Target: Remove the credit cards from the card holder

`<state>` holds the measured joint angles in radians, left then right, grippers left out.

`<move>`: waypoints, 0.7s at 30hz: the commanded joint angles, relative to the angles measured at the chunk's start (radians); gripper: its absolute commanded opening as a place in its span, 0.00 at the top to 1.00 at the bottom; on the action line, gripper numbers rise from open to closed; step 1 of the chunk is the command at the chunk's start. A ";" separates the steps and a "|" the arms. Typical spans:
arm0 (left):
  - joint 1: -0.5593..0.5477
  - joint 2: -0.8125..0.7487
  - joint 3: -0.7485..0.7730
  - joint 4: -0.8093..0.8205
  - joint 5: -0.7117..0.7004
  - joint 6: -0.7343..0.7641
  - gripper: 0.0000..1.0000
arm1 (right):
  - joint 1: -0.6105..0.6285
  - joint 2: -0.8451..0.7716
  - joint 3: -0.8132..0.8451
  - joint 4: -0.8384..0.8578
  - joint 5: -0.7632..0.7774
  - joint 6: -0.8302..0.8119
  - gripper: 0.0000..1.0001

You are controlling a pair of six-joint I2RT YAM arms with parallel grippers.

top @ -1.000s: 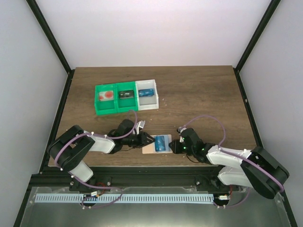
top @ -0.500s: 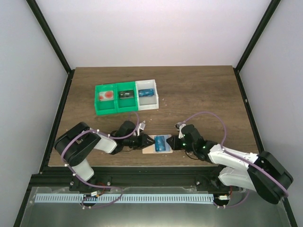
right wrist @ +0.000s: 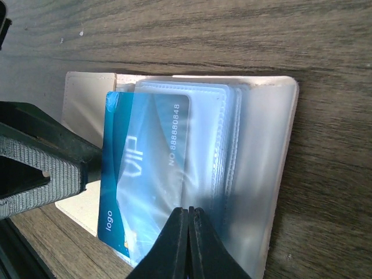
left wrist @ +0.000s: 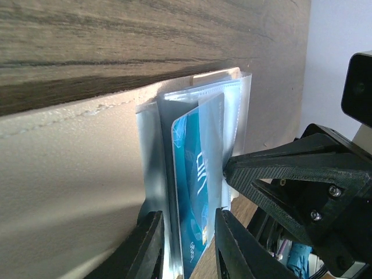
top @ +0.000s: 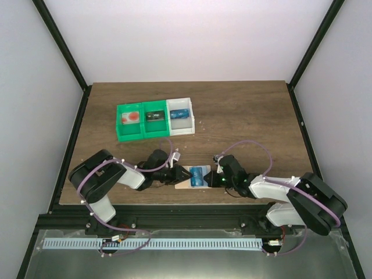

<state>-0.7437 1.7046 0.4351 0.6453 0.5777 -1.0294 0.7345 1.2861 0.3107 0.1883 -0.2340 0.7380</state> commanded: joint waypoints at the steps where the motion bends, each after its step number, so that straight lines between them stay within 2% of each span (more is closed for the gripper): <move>1: -0.010 0.029 0.007 0.039 0.010 -0.004 0.73 | -0.004 0.016 -0.027 0.015 -0.004 0.028 1.00; 13: -0.022 0.068 -0.001 0.106 0.022 -0.038 0.75 | -0.004 0.033 -0.030 0.023 -0.008 0.029 1.00; 21: -0.023 0.067 0.003 0.098 0.020 -0.034 0.85 | -0.005 0.032 -0.032 0.022 -0.006 0.029 1.00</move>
<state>-0.7624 1.7603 0.4358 0.7242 0.5926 -1.0729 0.7345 1.3022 0.2962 0.2348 -0.2436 0.7612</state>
